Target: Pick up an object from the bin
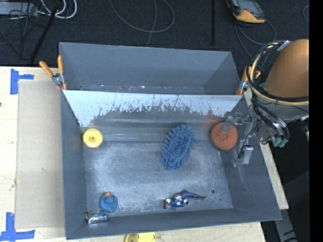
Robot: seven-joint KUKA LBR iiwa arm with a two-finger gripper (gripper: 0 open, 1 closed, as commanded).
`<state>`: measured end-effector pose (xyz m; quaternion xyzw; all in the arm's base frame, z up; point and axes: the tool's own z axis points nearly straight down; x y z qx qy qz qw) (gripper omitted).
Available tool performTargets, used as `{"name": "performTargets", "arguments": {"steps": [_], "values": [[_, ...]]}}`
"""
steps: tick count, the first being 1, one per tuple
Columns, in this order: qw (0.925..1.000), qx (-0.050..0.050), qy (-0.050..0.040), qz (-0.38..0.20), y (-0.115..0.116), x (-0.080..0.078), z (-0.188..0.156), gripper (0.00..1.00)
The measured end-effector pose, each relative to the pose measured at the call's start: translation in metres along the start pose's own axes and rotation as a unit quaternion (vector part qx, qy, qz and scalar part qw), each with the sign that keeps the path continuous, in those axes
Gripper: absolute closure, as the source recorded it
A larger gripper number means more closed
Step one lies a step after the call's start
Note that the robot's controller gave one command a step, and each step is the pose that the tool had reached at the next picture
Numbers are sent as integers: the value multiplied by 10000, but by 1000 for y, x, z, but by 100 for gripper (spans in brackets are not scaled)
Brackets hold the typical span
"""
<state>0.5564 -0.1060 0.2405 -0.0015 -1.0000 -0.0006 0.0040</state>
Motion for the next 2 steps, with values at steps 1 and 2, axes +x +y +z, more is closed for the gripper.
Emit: {"name": "performTargets", "arguments": {"steps": [1,2], "values": [[10000,6,-41,-17,1,-1,-5,0],[9982,9,-49,-605,23,12,51,0]]}}
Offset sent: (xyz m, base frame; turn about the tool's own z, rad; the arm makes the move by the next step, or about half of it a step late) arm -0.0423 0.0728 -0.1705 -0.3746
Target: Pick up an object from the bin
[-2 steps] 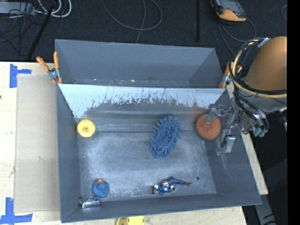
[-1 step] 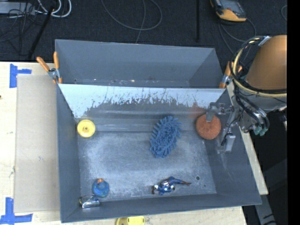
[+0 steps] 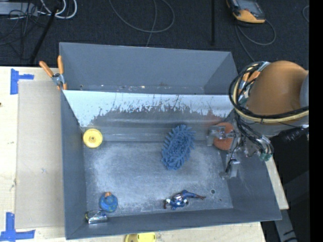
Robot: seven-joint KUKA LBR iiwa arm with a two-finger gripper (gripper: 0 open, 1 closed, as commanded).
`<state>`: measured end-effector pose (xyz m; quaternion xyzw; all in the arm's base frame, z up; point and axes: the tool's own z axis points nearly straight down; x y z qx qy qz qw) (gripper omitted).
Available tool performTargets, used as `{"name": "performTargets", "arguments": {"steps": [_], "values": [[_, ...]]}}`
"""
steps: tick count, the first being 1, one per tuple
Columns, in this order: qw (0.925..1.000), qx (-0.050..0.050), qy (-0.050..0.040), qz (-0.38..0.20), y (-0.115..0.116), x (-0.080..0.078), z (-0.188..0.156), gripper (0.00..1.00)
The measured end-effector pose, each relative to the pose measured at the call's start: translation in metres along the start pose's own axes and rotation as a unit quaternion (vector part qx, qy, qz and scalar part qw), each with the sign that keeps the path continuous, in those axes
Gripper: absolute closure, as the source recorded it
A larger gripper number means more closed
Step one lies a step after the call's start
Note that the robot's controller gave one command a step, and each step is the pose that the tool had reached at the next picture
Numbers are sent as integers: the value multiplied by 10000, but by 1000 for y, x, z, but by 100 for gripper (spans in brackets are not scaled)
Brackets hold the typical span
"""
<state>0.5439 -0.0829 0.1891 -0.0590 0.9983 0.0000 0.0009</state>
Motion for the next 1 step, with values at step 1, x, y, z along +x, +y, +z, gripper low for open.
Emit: {"name": "performTargets", "arguments": {"steps": [1], "values": [[9936,-9,20,-1127,53,53,29,0]]}}
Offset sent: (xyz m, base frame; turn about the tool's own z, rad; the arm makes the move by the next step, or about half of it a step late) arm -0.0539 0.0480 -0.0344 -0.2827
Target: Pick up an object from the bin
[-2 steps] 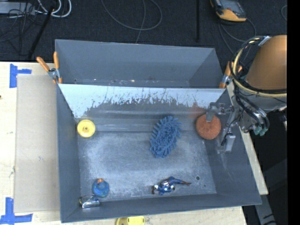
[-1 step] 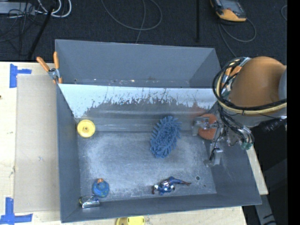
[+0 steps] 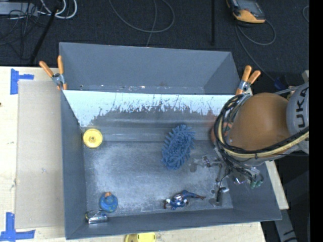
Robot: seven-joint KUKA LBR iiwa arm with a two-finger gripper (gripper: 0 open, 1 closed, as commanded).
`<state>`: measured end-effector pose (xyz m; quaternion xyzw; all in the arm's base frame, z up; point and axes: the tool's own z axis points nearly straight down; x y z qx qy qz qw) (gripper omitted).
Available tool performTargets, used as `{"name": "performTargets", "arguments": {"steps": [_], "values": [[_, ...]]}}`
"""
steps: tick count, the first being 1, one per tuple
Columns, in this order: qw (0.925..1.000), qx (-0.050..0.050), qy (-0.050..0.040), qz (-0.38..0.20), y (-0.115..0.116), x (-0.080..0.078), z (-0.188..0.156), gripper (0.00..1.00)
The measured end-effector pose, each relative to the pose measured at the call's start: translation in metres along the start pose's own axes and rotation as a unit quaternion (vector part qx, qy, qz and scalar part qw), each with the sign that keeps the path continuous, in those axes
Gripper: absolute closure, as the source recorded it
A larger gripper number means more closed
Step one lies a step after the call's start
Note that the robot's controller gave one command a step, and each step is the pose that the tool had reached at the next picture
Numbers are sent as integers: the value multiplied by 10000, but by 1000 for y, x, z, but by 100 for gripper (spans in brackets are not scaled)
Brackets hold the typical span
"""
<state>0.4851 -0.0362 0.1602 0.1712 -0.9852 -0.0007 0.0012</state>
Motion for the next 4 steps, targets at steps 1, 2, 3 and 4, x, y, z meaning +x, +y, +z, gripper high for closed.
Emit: {"name": "performTargets", "arguments": {"steps": [1,2,3,4], "values": [[9996,5,-10,-283,0,-6,6,0],[9941,30,-42,-1086,11,-8,42,0],[9780,0,-2,-2084,28,-5,91,100],[9780,0,-2,-2085,28,-5,91,100]]}}
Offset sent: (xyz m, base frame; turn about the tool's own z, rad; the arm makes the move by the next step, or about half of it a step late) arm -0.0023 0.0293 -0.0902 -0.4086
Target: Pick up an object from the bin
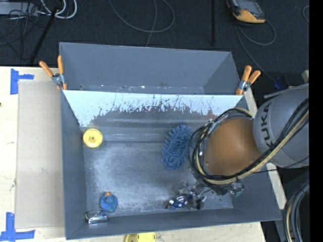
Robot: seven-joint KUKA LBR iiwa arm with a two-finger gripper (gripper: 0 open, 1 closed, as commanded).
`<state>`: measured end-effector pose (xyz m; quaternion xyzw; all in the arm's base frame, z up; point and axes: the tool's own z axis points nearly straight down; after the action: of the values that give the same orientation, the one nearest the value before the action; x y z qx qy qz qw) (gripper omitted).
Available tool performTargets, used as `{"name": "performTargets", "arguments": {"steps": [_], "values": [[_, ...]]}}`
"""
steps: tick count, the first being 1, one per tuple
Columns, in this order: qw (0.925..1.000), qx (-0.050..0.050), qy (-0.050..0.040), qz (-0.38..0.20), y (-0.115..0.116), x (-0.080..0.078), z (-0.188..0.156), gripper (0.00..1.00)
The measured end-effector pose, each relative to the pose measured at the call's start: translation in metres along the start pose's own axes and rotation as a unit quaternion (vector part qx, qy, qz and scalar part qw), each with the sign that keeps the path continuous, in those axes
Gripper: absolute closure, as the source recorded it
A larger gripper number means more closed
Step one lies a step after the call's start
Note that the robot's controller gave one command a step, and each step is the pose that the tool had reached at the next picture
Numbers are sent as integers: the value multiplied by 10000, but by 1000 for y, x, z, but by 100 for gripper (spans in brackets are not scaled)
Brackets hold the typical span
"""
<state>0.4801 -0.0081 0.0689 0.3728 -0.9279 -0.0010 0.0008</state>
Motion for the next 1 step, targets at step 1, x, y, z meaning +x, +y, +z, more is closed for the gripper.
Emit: {"name": "performTargets", "arguments": {"steps": [1], "values": [[10000,-13,12,-2,1,1,-5,100]]}}
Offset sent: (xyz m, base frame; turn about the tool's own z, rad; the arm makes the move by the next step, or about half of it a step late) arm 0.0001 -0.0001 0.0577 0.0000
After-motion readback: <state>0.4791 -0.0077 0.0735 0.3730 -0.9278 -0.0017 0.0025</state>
